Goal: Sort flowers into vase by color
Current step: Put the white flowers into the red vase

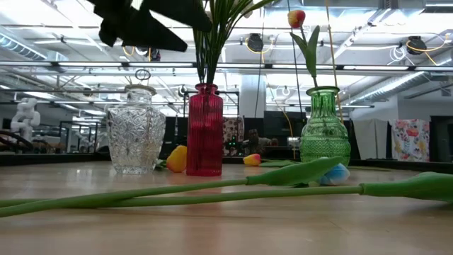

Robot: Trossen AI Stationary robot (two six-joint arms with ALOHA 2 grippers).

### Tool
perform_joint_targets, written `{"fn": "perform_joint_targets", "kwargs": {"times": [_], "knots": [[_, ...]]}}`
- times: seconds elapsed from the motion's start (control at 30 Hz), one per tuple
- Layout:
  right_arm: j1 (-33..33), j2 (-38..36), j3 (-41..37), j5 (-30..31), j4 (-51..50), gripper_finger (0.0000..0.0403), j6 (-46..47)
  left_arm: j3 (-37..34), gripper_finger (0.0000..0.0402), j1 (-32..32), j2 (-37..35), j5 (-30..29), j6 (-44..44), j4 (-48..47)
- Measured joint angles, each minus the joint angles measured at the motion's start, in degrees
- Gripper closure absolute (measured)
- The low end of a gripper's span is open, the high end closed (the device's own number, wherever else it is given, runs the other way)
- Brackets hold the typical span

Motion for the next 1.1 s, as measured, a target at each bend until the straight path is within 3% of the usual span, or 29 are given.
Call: {"fn": "perform_joint_targets", "kwargs": {"times": [0.2, 0.47, 1.1], "knots": [[0.2, 0.0, 0.0, 0.01, -0.04, 0.0402, -0.37, 0.0, 0.0048, 0.94, -0.04, -7.9, -1.0, 1.62], [0.2, 0.0, 0.0, 0.0, -0.11, 0.0402, -0.35, 0.0, 0.0047, 4.41, 0.24, -2.13, -2.67, 1.5], [0.2, 0.0, 0.0, -0.02, -0.2, 0.0403, -0.35, 0.0, 0.0047, 10.43, 0.22, -2.88, -2.26, 0.4]]}}
